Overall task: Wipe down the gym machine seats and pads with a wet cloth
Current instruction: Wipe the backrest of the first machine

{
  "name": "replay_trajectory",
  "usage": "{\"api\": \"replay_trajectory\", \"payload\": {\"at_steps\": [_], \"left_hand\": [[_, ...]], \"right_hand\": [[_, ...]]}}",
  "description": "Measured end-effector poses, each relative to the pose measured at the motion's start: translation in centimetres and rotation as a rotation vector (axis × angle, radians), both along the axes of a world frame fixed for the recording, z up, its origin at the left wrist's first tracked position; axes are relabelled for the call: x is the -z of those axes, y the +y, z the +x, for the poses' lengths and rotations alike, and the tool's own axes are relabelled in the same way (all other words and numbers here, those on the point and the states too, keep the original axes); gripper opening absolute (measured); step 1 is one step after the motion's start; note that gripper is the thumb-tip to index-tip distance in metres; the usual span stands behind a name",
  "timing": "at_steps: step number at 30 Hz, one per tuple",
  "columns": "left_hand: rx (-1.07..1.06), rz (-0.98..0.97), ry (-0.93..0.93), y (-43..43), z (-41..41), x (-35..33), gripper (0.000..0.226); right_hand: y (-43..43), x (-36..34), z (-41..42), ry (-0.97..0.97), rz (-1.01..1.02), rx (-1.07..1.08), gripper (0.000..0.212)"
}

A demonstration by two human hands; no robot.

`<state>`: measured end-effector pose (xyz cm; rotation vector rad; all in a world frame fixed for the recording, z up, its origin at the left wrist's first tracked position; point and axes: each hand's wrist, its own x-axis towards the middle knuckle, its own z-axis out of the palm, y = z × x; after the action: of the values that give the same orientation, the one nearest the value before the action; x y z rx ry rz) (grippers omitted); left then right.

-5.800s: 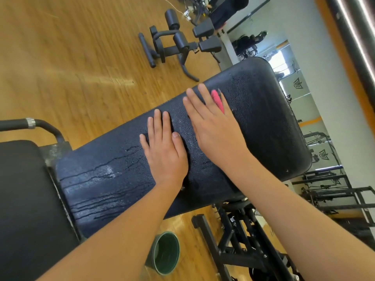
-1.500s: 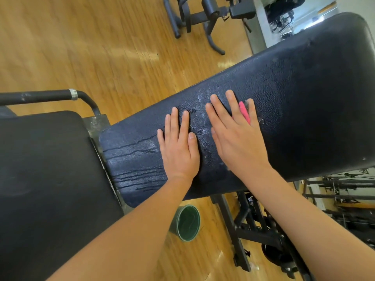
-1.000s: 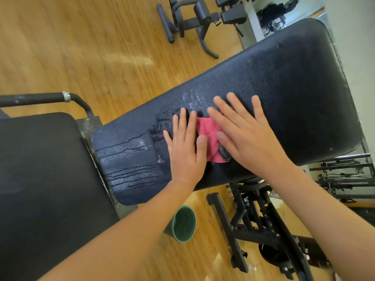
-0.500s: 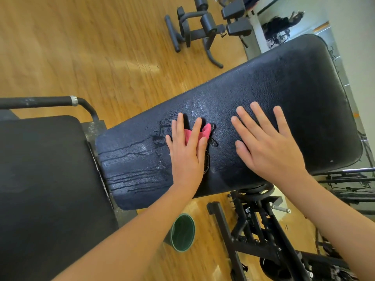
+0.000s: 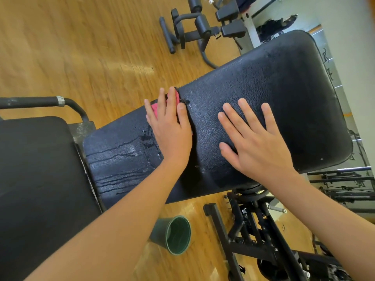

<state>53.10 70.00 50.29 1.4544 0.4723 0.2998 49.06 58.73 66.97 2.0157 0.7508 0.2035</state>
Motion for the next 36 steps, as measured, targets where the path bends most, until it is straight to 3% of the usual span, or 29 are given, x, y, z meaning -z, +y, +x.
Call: {"api": "replay_trajectory", "payload": {"at_steps": [9,19,25,31,36], "left_hand": [[0.099,0.012,-0.047,-2.1,-6.1,0.0,0.052],[-0.006,0.045,0.007,0.5,0.8,-0.8,0.050],[0.015,0.055,-0.014,-2.3,-4.2,-1.1,0.052],[0.189,0.092,-0.104,-5.9,-12.2,-1.1,0.053],[0.242,0.074,-0.050,-5.9,-12.9,-0.8,0.053]], "right_hand": [[0.0,0.0,-0.1,-0.004,-0.027,0.017,0.065],[0.1,-0.1,0.0,-0.011,-0.053,0.016,0.065],[0.4,-0.1,-0.1,0.007,-0.045,0.033,0.066],[0.3,0.0,-0.2,-0.001,-0.044,0.025,0.065],[0.2,0.1,-0.1,-0.003,-0.032,0.014,0.065]]}}
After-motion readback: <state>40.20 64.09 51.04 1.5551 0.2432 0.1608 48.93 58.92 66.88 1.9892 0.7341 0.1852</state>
